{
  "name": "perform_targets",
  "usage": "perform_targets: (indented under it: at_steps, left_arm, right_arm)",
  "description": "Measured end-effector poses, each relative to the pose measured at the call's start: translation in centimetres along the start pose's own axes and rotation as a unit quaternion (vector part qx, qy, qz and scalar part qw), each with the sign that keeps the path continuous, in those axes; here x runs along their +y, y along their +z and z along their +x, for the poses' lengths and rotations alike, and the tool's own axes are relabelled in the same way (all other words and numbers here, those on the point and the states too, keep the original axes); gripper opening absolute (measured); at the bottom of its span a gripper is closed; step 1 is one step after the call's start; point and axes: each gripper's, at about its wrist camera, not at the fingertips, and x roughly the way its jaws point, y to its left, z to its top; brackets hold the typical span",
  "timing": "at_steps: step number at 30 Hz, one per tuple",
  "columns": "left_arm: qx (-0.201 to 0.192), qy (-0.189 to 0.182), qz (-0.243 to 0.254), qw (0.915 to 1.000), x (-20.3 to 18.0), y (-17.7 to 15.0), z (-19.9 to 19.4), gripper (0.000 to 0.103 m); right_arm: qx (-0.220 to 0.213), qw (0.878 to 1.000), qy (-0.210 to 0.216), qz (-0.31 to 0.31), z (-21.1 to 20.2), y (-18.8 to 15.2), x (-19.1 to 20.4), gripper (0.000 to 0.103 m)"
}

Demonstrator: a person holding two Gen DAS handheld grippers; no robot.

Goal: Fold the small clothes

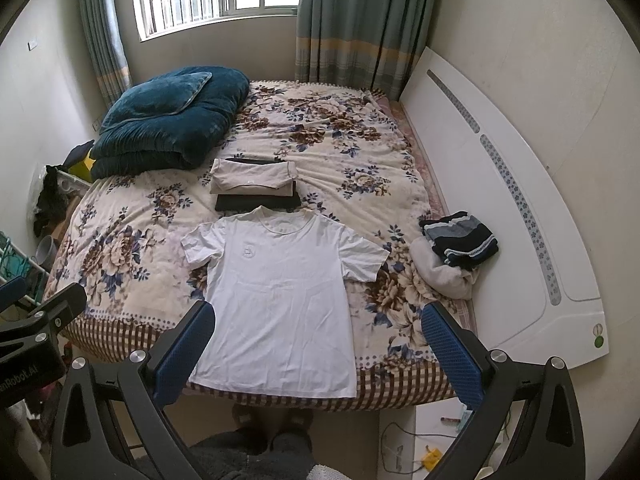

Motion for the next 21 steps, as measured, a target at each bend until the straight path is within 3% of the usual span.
perform_targets:
  at_steps: [21]
  left_arm:
    - [-0.003, -0.002, 0.000, 1.0000, -0.5, 1.1, -0.4, 0.103]
  right_arm:
    - [-0.005, 1.000, -0.001, 0.001, 0.1, 0.2, 0.4, 0.103]
